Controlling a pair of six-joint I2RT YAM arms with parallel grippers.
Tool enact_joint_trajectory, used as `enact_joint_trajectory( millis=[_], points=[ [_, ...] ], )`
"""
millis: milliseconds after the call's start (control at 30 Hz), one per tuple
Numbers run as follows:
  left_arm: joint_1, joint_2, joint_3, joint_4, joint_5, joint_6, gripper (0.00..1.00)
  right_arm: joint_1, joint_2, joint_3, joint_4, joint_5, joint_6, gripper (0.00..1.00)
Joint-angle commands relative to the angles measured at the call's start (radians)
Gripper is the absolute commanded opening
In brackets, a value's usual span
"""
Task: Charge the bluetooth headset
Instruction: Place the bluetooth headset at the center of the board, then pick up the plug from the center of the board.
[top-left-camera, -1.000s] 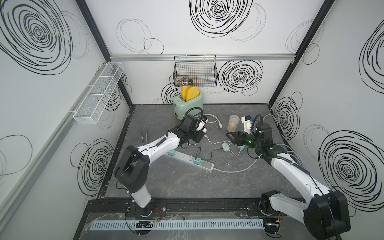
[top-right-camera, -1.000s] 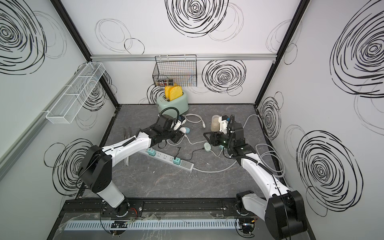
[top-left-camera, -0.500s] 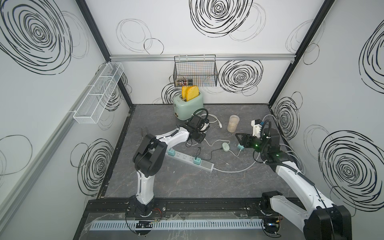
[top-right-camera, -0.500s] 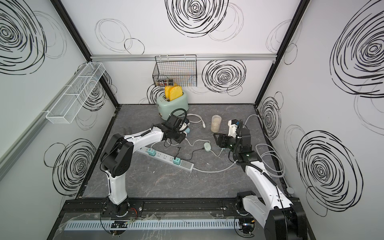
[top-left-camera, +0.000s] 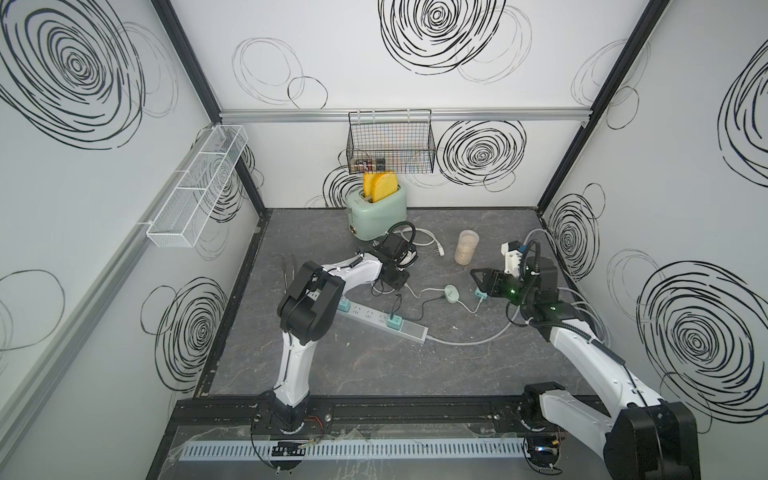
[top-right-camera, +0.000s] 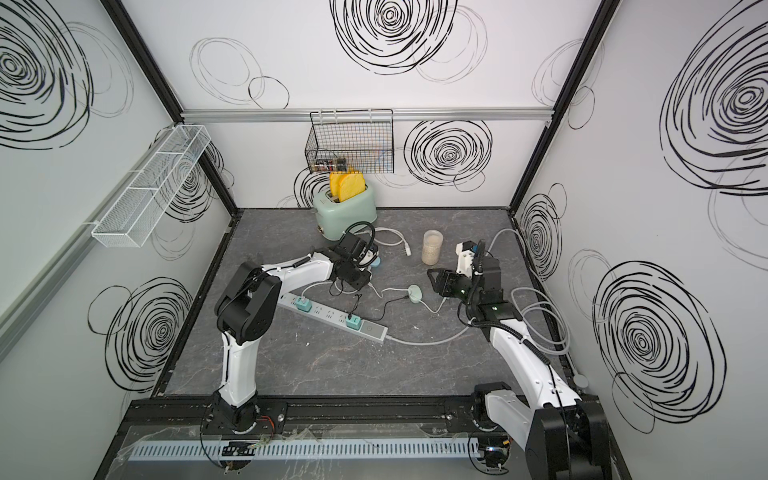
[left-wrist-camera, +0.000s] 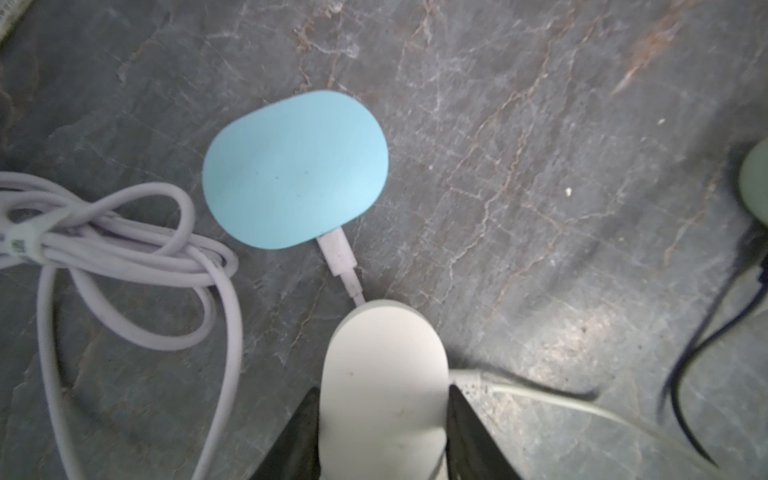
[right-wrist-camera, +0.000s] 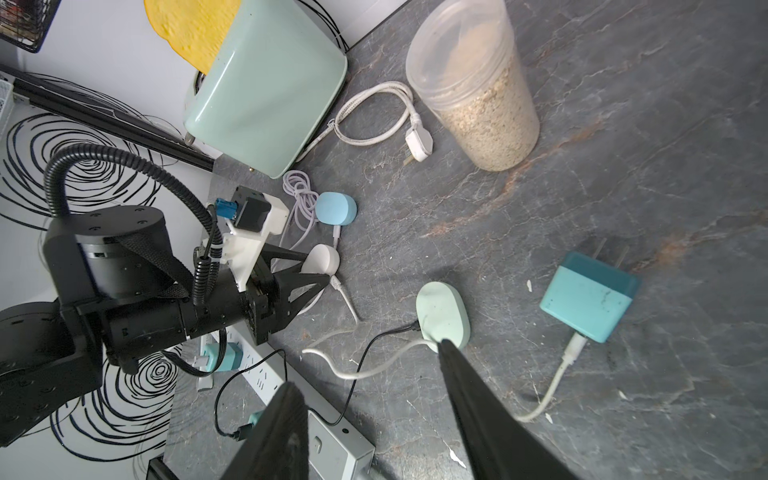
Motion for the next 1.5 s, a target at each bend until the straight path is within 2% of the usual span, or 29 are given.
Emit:
enact_joint_trajectory(
  millis=[0,33,167,400,667,800,900,1133,1333,1467],
  points=[
    [0.007,0.029,0.030,-0.027,0.021,-0.012,0.35,-0.007,0.002,-0.004,-0.005,-0.010,0.003,0.57],
    [0.007,0.025,0.032,-0.026,0.021,-0.012,0.42,-0.007,0.004,-0.004,-0.005,-0.009,0.003,0.57],
    [0.009,-0.034,0.031,-0.004,0.038,-0.013,0.59,-0.010,0.012,-0.002,-0.018,-0.006,0.003,0.58],
    [0.013,-0.264,-0.015,0.098,0.100,-0.030,0.80,-0.015,0.023,0.005,-0.061,0.020,-0.002,0.61],
    [-0.016,-0.622,-0.182,0.114,0.083,-0.168,0.79,-0.022,0.083,0.057,-0.209,0.107,-0.037,0.61],
    [-0.028,-0.819,-0.338,0.093,0.060,-0.191,0.80,-0.027,0.096,0.033,-0.232,0.179,-0.036,0.62],
    [-0.018,-0.913,-0.429,0.086,0.058,-0.195,0.80,-0.026,0.112,0.021,-0.247,0.239,-0.024,0.62],
    [-0.013,-0.927,-0.494,0.092,0.175,-0.205,0.75,-0.030,0.211,0.025,-0.302,0.370,0.062,0.55],
    [-0.017,-0.941,-0.519,0.111,0.245,-0.215,0.73,-0.028,0.279,0.007,-0.252,0.335,0.114,0.44],
    [-0.016,-0.945,-0.523,0.106,0.262,-0.215,0.73,-0.021,0.304,0.006,-0.228,0.317,0.132,0.40]
  ],
)
